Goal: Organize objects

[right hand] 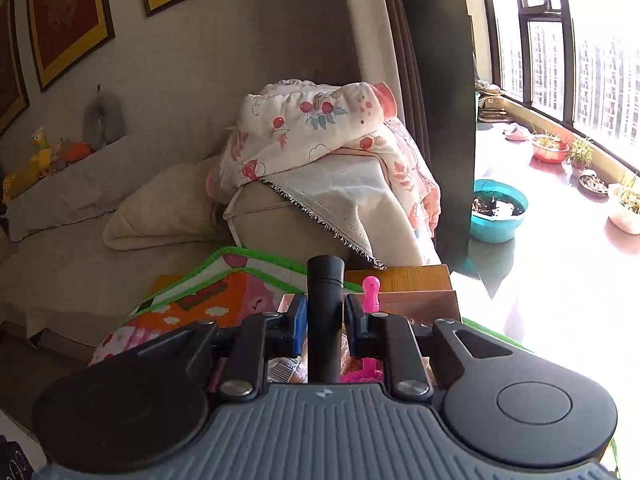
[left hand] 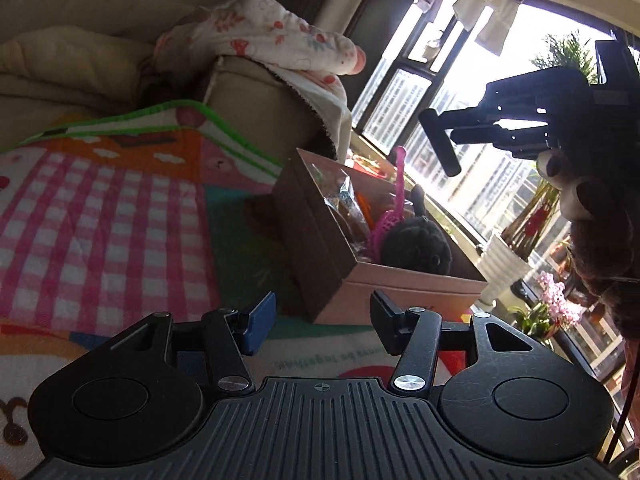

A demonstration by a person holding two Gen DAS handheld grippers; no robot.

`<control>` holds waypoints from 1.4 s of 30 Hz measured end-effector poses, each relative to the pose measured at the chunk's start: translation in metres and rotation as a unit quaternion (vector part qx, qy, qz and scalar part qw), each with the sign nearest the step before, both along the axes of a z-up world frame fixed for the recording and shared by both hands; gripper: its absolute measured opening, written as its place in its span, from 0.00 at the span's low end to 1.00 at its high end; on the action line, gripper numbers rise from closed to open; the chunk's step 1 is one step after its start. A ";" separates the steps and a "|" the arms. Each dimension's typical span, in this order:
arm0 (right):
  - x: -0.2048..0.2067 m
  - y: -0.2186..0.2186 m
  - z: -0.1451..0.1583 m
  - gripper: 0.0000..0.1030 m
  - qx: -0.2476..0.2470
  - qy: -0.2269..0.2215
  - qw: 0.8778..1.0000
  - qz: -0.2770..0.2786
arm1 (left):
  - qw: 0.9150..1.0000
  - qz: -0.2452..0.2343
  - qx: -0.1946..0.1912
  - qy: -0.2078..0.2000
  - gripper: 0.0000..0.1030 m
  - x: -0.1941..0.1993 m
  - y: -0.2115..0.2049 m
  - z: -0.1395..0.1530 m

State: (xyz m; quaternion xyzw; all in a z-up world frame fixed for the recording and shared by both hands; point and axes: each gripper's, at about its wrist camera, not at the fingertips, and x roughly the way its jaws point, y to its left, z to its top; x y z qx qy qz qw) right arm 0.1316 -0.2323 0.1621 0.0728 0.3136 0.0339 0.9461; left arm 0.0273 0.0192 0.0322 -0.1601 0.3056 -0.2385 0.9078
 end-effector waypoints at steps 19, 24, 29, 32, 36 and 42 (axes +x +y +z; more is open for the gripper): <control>-0.130 -0.033 -0.089 0.65 -0.213 -0.036 0.975 0.061 | 0.998 -0.003 0.058 -0.023 0.56 0.039 -0.053 0.028; -0.125 -0.041 -0.130 0.57 -0.210 0.012 0.975 0.067 | 0.991 0.029 0.133 0.007 0.55 0.069 -0.075 0.012; -0.102 -0.043 -0.140 0.48 -0.146 0.030 0.986 0.074 | 0.984 0.059 0.166 0.010 0.66 0.076 -0.062 0.007; -0.087 -0.024 -0.139 0.48 -0.129 0.023 0.987 0.090 | 0.980 0.096 0.177 -0.001 0.67 0.083 -0.044 0.009; -0.056 0.016 -0.136 0.48 -0.136 0.011 0.986 0.097 | 0.971 0.155 0.183 -0.011 0.88 0.105 -0.008 0.004; -0.027 0.031 -0.132 0.49 -0.127 0.019 0.990 0.062 | 0.973 0.154 0.170 -0.013 1.00 0.132 0.023 -0.002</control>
